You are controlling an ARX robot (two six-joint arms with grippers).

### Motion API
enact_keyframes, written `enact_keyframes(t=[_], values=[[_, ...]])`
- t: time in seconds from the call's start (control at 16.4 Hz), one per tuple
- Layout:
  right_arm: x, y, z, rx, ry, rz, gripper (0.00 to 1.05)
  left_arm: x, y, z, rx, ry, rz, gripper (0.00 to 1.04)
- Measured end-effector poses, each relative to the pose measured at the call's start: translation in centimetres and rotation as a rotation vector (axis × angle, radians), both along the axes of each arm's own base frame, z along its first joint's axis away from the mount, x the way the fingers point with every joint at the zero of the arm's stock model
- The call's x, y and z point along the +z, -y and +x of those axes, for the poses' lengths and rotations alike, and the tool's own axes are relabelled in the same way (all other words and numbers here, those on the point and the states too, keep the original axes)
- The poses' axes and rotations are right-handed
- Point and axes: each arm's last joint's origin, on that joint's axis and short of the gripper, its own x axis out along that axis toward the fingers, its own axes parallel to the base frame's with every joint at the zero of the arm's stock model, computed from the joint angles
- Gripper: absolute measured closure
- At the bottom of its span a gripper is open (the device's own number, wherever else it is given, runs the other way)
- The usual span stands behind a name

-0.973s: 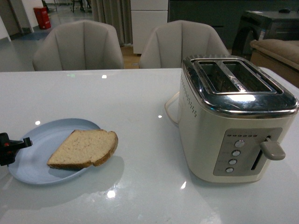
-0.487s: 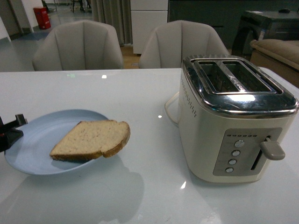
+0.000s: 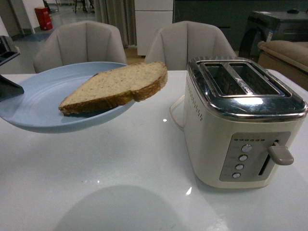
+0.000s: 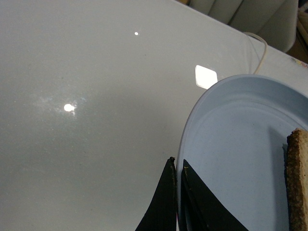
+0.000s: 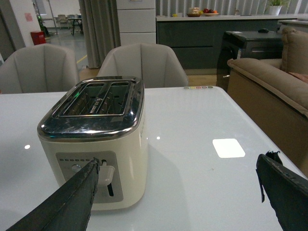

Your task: Left arm holds plate, right arm toasts bread

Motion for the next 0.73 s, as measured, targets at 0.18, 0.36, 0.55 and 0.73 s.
enact_keyframes(t=[0.18, 0.36, 0.55, 0.73], values=[[0.0, 0.0, 0.0, 0.000, 0.000, 0.000, 0.06, 2.7, 1.7, -0.3, -0.049, 0.003, 0.004, 1.03], [0.0, 0.0, 0.0, 0.000, 0.000, 0.000, 0.06, 4.9, 3.4, -0.7, -0.097, 0.013, -0.010, 1.03], [0.0, 0.0, 0.0, 0.000, 0.000, 0.000, 0.06, 5.7, 4.3, -0.7, -0.128, 0.016, 0.000, 1.03], [0.0, 0.0, 0.0, 0.000, 0.000, 0.000, 0.06, 6.1, 4.3, -0.8, -0.099, 0.025, 0.027, 1.03]])
